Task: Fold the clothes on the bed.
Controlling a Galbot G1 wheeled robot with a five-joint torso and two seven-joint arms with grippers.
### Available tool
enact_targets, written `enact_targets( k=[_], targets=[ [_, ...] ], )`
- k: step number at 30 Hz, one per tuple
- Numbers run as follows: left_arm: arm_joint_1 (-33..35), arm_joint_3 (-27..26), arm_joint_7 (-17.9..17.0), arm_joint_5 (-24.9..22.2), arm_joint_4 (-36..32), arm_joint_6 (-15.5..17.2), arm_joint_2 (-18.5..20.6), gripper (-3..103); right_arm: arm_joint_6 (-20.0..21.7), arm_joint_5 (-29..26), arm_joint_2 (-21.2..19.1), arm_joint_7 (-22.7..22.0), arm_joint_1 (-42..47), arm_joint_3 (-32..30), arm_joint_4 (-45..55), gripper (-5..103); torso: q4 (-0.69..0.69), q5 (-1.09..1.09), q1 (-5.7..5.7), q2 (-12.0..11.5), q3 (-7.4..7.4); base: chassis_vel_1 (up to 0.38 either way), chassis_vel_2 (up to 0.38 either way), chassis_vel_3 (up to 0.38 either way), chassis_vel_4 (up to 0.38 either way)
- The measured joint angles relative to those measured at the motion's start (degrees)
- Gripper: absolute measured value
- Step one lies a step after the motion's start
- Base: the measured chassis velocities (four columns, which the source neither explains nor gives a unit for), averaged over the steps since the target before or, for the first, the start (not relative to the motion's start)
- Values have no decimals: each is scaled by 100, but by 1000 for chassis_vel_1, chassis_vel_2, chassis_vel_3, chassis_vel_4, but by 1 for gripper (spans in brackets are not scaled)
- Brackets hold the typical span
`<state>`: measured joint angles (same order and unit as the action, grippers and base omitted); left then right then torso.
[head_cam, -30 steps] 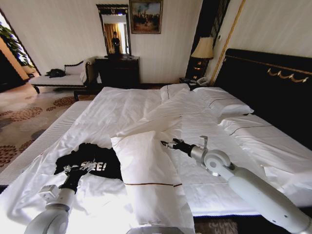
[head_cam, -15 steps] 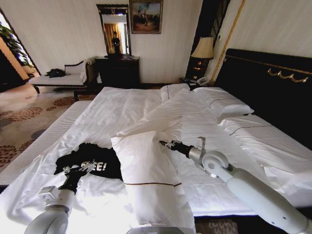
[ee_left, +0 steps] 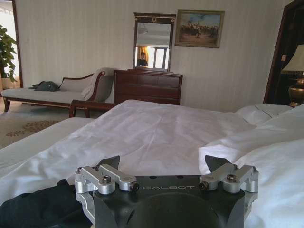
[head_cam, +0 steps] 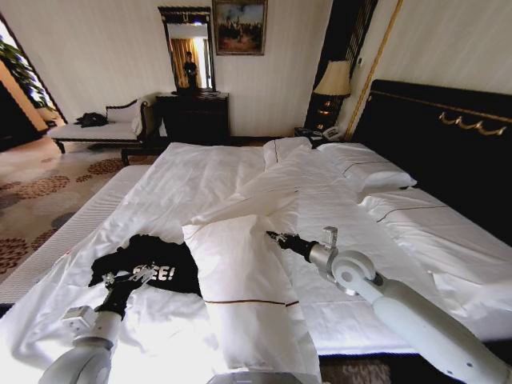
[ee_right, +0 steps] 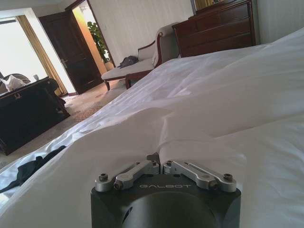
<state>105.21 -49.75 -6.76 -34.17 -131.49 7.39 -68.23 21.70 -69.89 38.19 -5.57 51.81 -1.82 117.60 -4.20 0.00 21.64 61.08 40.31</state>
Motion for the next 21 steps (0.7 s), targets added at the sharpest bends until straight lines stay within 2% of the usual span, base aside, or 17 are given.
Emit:
enact_targets(
  k=[5, 9, 12, 13, 17, 18, 21],
  targets=[
    [-72, 38, -15, 11, 2, 12, 12, 100, -32, 62, -37, -27, 164, -181, 119, 0, 0, 0, 0, 0, 0, 0, 0, 0, 0],
    [-126, 55, -43, 11, -5, 33, 20, 100, -75, 191, -61, -84, 426, -572, 276, 0, 0, 0, 0, 0, 0, 0, 0, 0, 0],
    [-169, 51, -64, -6, -22, 48, 35, 100, -96, 318, -81, -79, 1017, -1480, 520, 0, 1, 1, 0, 0, 0, 0, 0, 0, 0],
    [-169, 51, -64, -6, -22, 48, 35, 100, -96, 318, -81, -79, 1017, -1480, 520, 0, 1, 1, 0, 0, 0, 0, 0, 0, 0],
    [-243, 36, -74, -88, 11, 60, 109, 100, -110, 279, -138, -45, 2114, -2953, 947, 0, 0, 0, -1, 0, 0, 0, 0, 0, 0],
    [-243, 36, -74, -88, 11, 60, 109, 100, -110, 279, -138, -45, 2114, -2953, 947, 0, 0, 0, -1, 0, 0, 0, 0, 0, 0],
    [-363, 84, -115, -114, 18, 97, 139, 100, -117, 249, -12, -147, 2937, -3784, 1319, 0, -2, 0, 0, 0, 0, 0, 0, 0, 0]
  ],
)
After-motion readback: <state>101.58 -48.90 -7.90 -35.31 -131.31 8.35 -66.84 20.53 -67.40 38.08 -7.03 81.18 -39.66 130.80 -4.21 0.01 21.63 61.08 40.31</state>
